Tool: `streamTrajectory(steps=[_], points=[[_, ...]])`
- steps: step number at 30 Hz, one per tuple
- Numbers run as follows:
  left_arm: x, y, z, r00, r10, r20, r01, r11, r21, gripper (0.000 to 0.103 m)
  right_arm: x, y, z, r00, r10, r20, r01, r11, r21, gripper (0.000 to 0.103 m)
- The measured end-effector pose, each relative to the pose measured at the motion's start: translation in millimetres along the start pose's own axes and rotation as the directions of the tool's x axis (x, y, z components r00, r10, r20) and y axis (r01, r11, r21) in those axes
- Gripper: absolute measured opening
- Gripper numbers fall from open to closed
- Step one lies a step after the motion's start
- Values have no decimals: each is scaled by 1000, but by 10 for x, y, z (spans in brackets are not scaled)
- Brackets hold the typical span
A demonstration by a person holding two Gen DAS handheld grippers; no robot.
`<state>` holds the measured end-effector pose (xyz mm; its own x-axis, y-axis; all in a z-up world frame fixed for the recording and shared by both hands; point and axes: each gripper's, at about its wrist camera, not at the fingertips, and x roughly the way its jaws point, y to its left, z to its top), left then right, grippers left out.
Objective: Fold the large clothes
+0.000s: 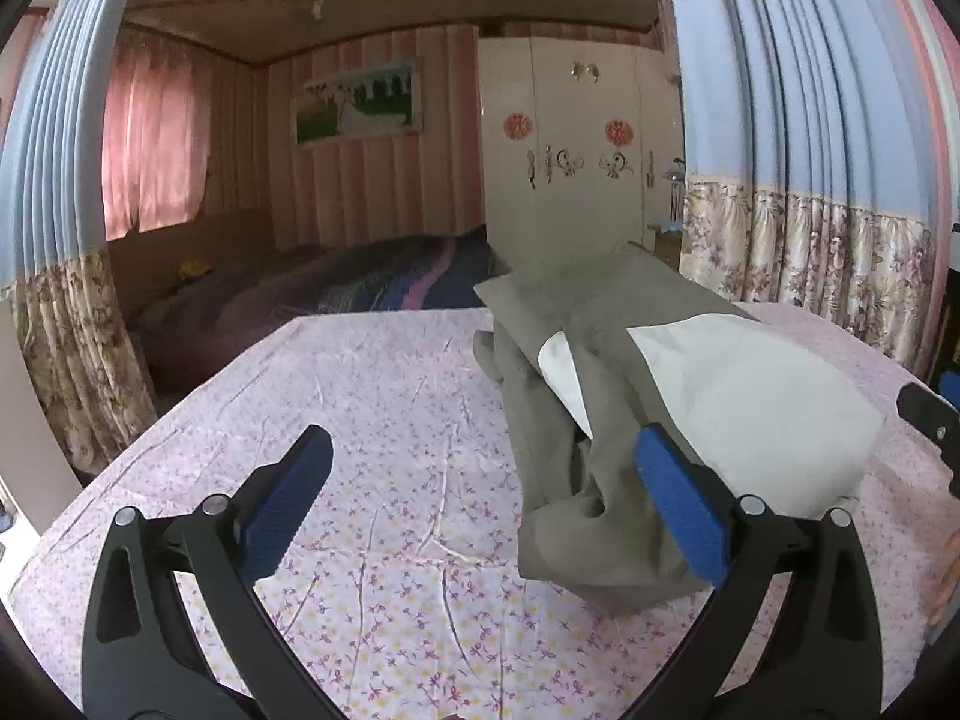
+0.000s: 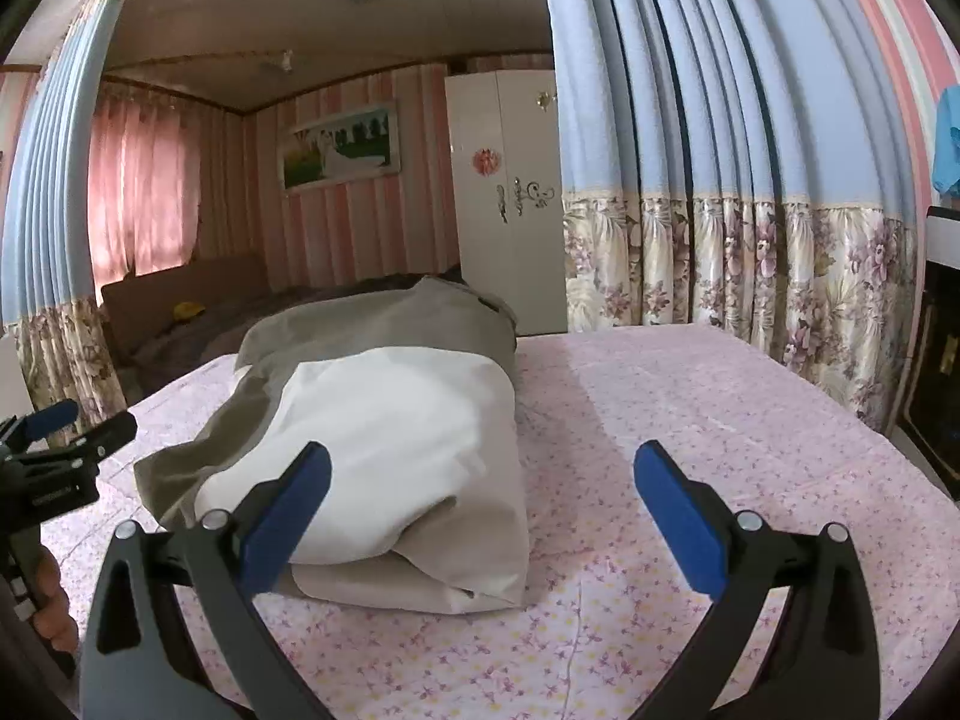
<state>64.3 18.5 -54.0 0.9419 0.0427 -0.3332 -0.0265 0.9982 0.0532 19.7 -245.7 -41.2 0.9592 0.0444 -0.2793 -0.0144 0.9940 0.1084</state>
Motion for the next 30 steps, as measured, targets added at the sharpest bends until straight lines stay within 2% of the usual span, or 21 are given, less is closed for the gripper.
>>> streamTrajectory(steps=[11, 20, 30], points=[[67, -41, -81, 1000, -9, -15, 9, 1000, 26, 100, -13, 144, -22, 999, -33, -4, 32, 997, -67, 101], [121, -11, -89, 999, -19, -32, 20, 1000, 12, 100, -54, 75, -20, 998, -68, 4, 68, 997, -39, 101], [128, -15, -97, 999, -23, -42, 23, 1000, 6, 100, -68, 54, -11, 998, -68, 4, 68, 997, -42, 101]])
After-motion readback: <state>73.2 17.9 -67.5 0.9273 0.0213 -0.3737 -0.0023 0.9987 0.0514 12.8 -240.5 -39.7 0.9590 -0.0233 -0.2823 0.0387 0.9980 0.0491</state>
